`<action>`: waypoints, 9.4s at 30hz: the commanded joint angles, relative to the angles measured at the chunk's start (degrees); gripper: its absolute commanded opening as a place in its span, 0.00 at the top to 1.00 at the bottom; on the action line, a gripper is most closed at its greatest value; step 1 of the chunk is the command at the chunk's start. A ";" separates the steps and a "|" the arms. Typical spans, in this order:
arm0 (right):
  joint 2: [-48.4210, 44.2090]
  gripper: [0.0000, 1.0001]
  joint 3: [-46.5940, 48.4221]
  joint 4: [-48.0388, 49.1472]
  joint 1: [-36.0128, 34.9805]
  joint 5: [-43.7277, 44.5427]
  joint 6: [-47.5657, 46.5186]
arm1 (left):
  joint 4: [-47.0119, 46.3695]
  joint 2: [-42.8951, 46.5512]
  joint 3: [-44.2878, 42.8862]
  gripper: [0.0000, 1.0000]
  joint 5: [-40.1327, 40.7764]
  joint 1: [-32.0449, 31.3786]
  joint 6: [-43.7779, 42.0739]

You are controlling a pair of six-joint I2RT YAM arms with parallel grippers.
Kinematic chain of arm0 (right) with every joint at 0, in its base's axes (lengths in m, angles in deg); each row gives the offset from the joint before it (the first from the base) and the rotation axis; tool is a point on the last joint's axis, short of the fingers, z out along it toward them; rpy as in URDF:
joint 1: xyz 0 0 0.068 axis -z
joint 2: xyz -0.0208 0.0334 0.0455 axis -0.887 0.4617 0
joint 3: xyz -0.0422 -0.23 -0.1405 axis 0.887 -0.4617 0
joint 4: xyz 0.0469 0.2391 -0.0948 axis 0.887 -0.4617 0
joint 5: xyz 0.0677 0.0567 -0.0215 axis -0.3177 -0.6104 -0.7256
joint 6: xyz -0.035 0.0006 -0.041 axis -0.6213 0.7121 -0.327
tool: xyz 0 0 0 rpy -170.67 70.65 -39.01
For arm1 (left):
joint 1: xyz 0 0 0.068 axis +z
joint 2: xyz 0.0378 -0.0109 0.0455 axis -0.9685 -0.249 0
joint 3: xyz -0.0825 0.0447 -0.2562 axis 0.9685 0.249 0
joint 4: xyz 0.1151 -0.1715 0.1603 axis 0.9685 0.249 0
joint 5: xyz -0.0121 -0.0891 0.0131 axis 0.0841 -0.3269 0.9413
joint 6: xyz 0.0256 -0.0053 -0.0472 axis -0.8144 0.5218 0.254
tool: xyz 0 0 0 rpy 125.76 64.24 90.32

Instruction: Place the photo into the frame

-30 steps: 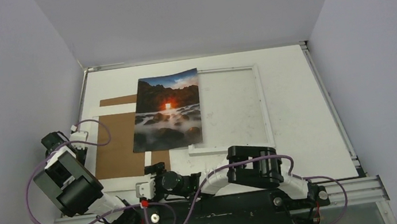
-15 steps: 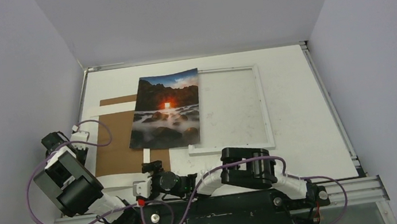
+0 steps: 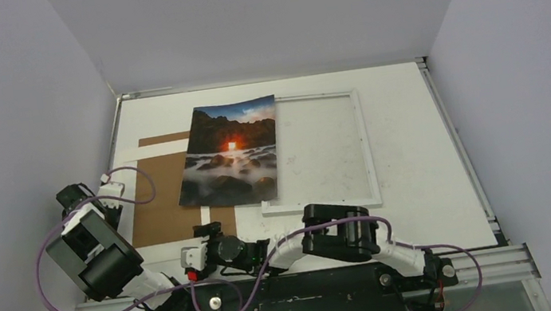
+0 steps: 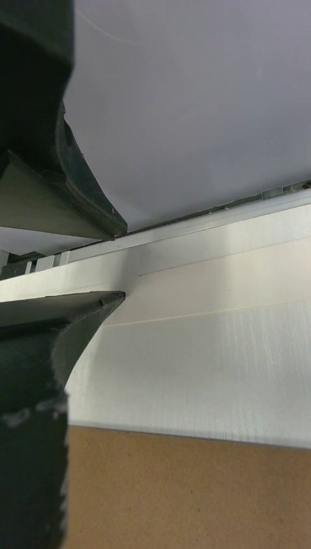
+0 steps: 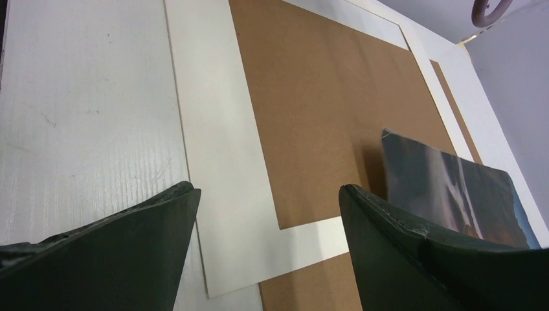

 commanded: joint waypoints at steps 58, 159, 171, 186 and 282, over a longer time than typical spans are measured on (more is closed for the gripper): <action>-15.21 0.22 9.31 -49.13 14.20 -15.08 62.18 | 8.23 0.56 1.77 0.65 -3.08 3.19 -6.57; -6.16 0.22 10.50 -41.95 14.49 -13.73 75.77 | 6.75 -0.25 4.02 0.71 -8.37 -7.23 -1.39; -9.77 0.23 3.25 -32.56 17.12 -20.79 80.54 | 7.79 0.18 3.82 0.71 -8.45 -8.39 -1.45; -14.22 0.24 4.77 -25.97 16.30 -26.12 83.65 | 8.44 0.33 3.64 0.71 -8.86 -9.14 -0.99; -6.35 0.23 0.65 -11.91 13.30 -24.14 102.93 | 15.77 0.40 3.32 0.72 -13.90 -5.75 -7.65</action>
